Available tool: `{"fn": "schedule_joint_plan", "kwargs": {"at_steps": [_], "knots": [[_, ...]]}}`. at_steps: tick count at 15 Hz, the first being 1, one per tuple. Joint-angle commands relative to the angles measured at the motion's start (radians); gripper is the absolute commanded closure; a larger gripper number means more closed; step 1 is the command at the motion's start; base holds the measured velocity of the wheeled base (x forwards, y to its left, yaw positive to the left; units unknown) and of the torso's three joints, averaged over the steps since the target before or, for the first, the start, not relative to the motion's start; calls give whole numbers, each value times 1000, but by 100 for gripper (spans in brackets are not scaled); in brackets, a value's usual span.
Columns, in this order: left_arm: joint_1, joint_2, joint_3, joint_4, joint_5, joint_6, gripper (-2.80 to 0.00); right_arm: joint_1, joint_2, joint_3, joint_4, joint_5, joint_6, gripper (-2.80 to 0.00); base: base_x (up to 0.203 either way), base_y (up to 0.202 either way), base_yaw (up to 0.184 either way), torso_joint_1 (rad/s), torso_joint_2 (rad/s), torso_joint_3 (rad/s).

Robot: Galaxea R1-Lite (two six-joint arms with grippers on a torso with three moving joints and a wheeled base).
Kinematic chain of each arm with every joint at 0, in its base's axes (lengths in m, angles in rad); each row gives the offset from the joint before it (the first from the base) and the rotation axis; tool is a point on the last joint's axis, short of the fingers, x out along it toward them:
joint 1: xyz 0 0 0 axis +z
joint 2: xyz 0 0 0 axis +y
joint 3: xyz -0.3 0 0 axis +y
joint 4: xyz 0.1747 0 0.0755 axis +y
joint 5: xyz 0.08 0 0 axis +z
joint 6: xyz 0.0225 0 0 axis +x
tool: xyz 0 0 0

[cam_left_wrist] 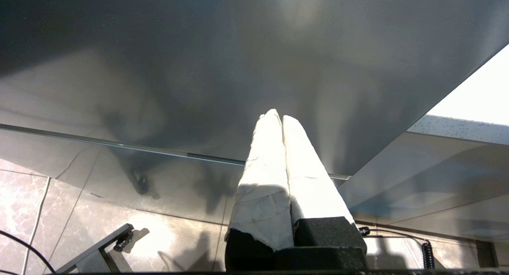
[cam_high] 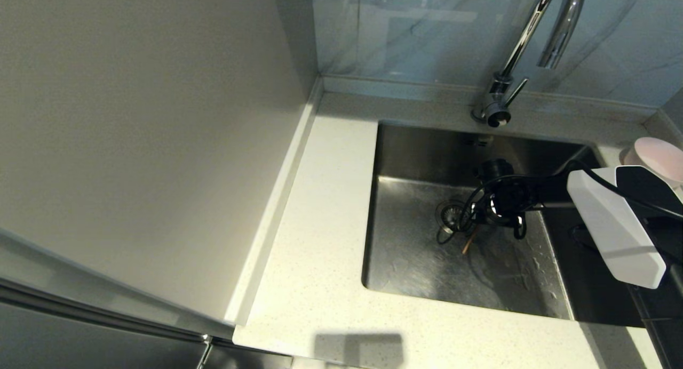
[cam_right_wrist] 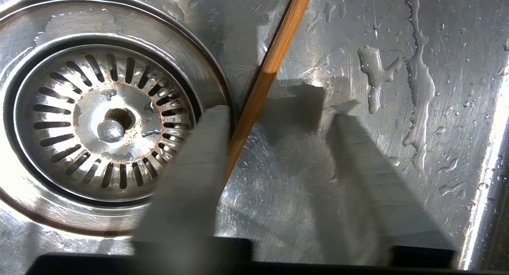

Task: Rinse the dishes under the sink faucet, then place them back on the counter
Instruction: Place the chopsticks on the bowl

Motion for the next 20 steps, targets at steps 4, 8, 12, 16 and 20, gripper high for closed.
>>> {"fn": "schedule_joint_plan", "kwargs": {"at_steps": [4,8,12,16,20], "knots": [[0,-3,0,0,1,0,0,-12,1,2,2,-2,4,0,0,0,0,0,0,0],[0,-3,0,0,1,0,0,-29,-4,2,2,-2,2,0,0,0,0,0,0,0],[0,-3,0,0,1,0,0,-55,-36,2,2,-1,-20,0,0,0,0,0,0,0],[0,-3,0,0,1,0,0,-61,-55,6,8,1,-29,0,0,0,0,0,0,0],[0,-3,0,0,1,0,0,-58,-46,4,10,1,-29,-280,0,0,0,0,0,0]]}}
